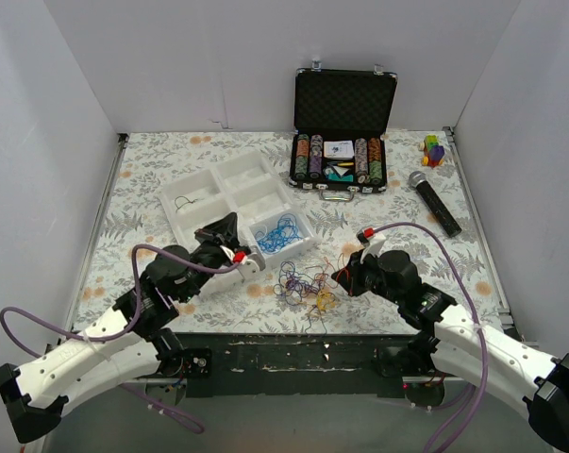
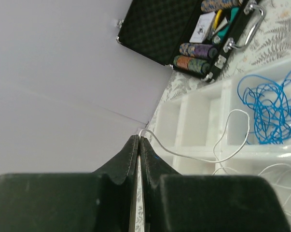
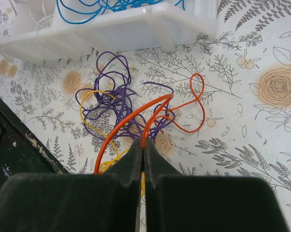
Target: Untangle the cables
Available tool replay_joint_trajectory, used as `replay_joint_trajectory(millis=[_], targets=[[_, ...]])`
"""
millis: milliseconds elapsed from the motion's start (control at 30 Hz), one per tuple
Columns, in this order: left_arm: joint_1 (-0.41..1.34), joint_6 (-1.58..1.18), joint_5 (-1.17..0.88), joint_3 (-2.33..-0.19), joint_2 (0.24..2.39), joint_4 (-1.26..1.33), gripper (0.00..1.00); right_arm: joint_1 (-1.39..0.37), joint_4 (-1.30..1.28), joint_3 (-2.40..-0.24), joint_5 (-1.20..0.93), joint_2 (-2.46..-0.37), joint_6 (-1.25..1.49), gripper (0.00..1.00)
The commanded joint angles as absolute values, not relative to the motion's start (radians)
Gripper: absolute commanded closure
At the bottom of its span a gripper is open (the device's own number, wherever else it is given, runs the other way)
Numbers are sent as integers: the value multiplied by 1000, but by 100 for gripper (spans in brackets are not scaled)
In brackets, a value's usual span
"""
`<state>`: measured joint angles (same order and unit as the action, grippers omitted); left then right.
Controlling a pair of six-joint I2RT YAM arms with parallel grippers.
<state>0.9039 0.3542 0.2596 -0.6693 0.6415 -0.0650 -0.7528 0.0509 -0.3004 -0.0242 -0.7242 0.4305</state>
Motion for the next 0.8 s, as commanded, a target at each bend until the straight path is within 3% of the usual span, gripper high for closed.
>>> replay_joint_trajectory(millis=[0,500,767], targets=[[887,435,281,-589,595,-8,100,-756,51,-348,-6,-704,422,99],[841,258,101,-424,603,-144,100,-756,51,-371,-5,-698,431,99],[821,258,133,-325,621,-117,100,-756,28,-388,21,-673,426,99]])
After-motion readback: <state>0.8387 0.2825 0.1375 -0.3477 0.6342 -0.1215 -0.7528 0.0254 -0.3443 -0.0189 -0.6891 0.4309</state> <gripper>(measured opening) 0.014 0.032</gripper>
